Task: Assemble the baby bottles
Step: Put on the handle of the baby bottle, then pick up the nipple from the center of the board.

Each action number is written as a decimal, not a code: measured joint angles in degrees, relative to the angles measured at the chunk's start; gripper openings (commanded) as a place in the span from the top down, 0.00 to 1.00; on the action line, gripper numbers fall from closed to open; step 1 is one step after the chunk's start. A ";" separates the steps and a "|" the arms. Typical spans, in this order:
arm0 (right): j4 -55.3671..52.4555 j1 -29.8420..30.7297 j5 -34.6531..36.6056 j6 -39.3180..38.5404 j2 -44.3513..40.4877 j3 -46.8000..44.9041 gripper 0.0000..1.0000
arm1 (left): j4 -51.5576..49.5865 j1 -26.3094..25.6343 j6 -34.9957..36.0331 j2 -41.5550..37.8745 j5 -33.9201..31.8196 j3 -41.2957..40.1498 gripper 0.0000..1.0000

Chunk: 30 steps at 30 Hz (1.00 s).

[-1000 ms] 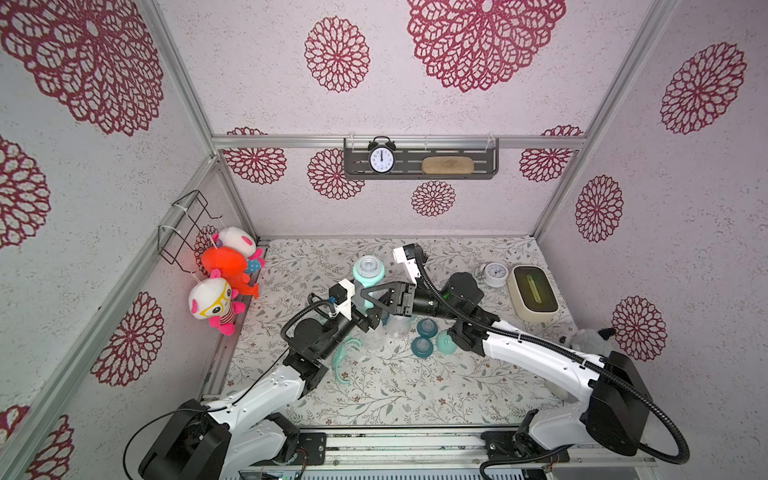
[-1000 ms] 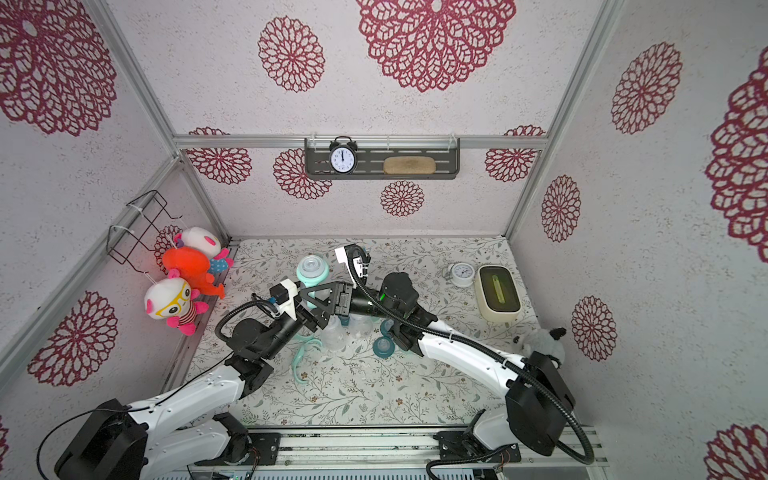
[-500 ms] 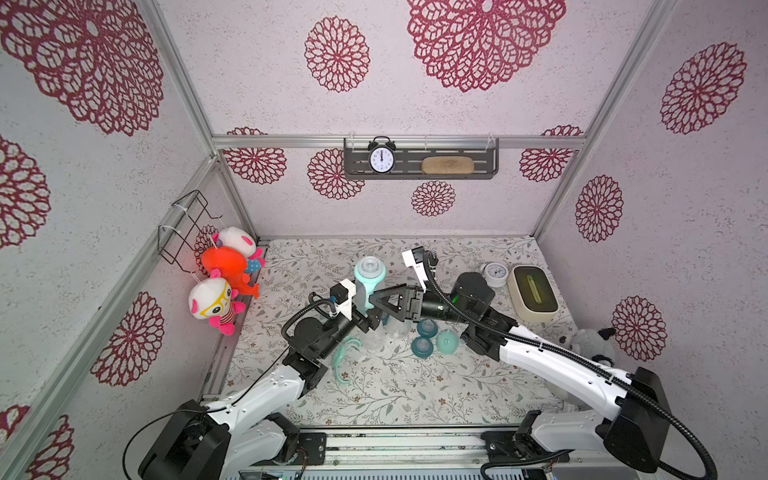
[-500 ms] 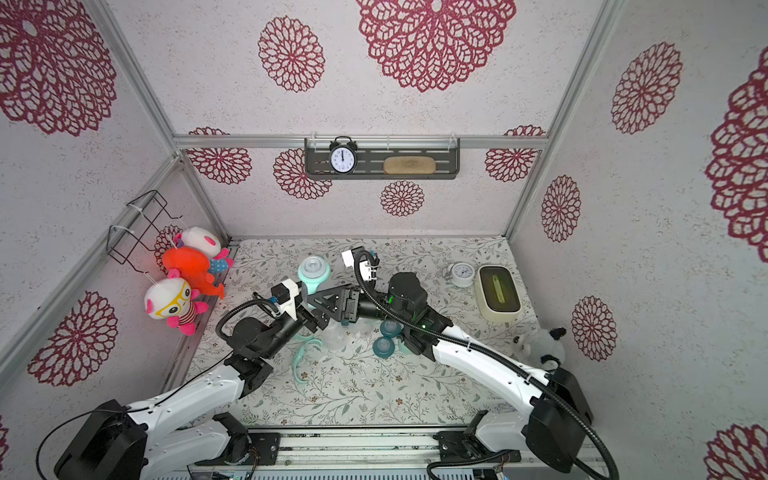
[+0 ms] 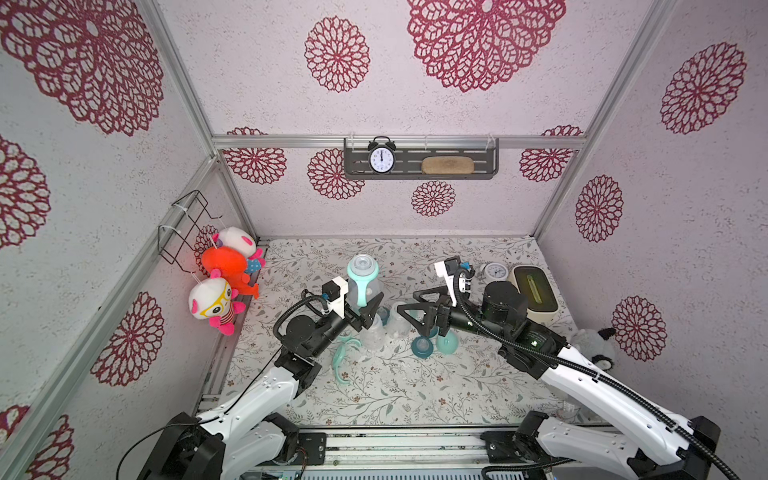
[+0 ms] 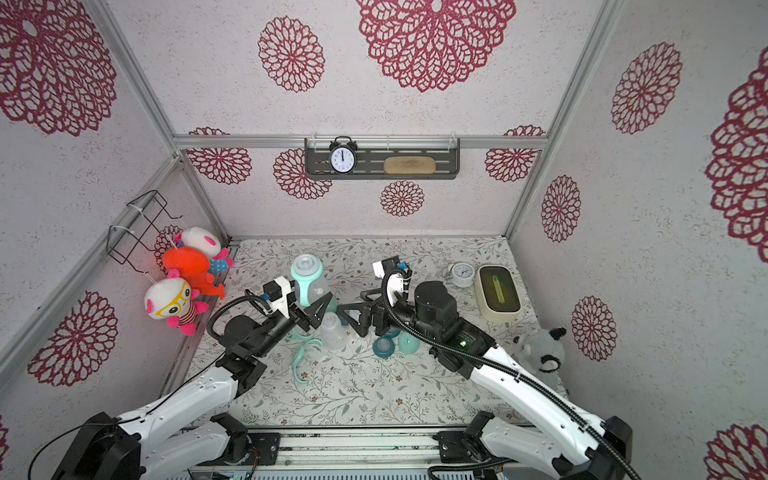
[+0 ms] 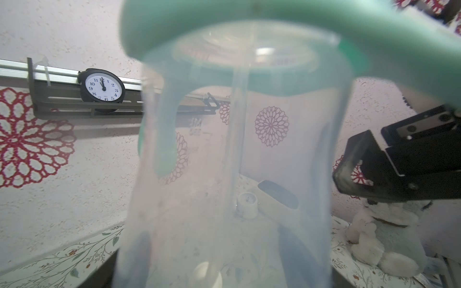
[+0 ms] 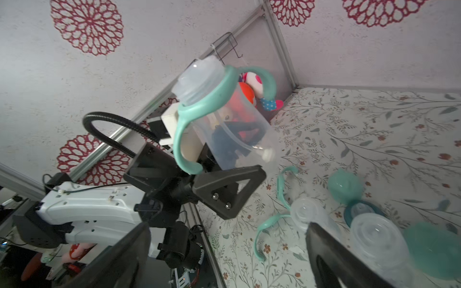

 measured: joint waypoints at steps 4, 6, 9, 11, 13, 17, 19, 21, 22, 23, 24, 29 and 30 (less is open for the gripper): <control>-7.54 -0.11 4.74 -4.09 0.39 -0.37 0.01 | -2.45 0.07 -0.15 -1.77 2.62 0.00 1.00; -10.40 -0.28 7.02 -5.51 0.79 -1.01 0.01 | -3.89 0.09 -0.31 -2.43 3.89 0.00 1.00; -13.55 -0.92 9.66 -6.93 1.70 -2.64 0.01 | -5.86 0.09 -0.61 -3.28 5.55 0.00 1.00; -14.99 -1.33 10.95 -7.87 2.62 -3.76 0.02 | -7.15 0.13 -0.87 -3.96 6.38 0.00 1.00; -16.28 -1.51 12.24 -9.01 3.87 -4.79 0.04 | -8.44 0.15 -1.22 -4.52 7.45 0.00 1.00; -17.64 -1.55 14.49 -11.58 6.88 -6.12 0.12 | -11.41 0.17 -1.66 -5.25 9.33 0.00 1.00; -18.01 -1.55 15.65 -12.92 8.63 -6.84 0.13 | -13.11 0.20 -2.01 -5.64 10.34 0.00 1.00; -18.25 -1.55 16.48 -13.99 10.32 -7.21 0.13 | -14.78 0.20 -2.34 -6.14 11.28 0.13 1.00; -18.29 -1.55 17.07 -14.51 11.41 -7.30 0.13 | -15.69 0.20 -2.54 -6.40 11.91 0.33 1.00; -18.36 -1.55 17.53 -14.93 12.33 -7.30 0.13 | -16.61 0.22 -2.71 -6.64 12.31 0.61 1.00; -18.34 -1.57 17.86 -15.34 13.44 -7.30 0.13 | -17.53 0.24 -2.89 -6.86 13.07 1.05 1.00; -17.25 -1.55 18.78 -16.79 18.14 -8.48 0.15 | -20.65 0.24 -3.21 -7.56 15.67 3.06 1.00; -16.98 -1.55 18.91 -16.94 18.82 -8.87 0.15 | -21.03 0.24 -3.26 -7.63 15.98 3.19 1.00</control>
